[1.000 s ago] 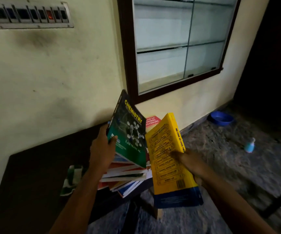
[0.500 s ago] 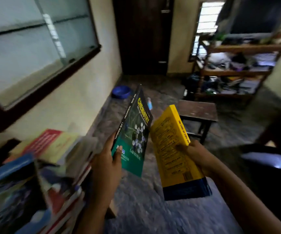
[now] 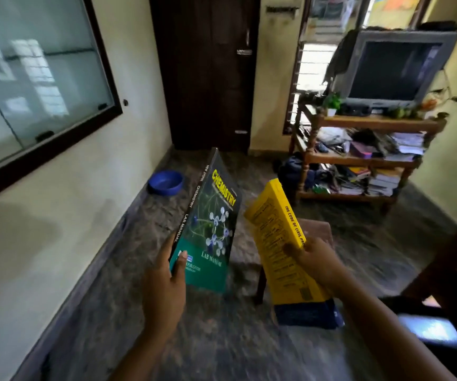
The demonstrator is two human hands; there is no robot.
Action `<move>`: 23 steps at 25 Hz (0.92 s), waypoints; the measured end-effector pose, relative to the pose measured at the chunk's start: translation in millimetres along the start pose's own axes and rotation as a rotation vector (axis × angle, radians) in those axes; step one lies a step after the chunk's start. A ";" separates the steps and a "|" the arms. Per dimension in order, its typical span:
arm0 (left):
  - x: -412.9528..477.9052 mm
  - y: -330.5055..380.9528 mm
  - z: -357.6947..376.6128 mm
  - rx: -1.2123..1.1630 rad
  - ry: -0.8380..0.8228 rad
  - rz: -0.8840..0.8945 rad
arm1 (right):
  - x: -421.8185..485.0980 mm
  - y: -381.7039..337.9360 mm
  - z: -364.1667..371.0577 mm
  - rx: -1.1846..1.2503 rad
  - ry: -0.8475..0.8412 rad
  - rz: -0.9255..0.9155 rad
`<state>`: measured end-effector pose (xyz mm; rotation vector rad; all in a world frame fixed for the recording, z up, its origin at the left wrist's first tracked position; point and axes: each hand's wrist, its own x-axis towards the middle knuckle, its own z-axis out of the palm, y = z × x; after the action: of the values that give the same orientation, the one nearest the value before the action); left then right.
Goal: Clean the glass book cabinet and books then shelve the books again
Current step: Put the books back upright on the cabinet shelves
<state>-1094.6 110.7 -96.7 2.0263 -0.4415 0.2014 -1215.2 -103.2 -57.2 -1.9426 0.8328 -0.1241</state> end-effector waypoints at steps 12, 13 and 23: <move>345.5 -34.6 62.8 0.156 0.680 0.040 | 398.0 -213.0 28.7 -0.105 -0.161 -0.493; 380.5 -36.0 64.5 0.169 0.720 0.038 | 431.4 -237.4 35.0 -0.100 -0.175 -0.519; 599.4 -98.2 118.7 0.240 0.898 -0.008 | 687.6 -394.1 104.8 -0.069 -0.379 -0.683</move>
<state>-510.5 -85.5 -38.9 1.9270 0.1688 1.1397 -452.7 -324.1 36.7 -2.1523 -0.0938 -0.1248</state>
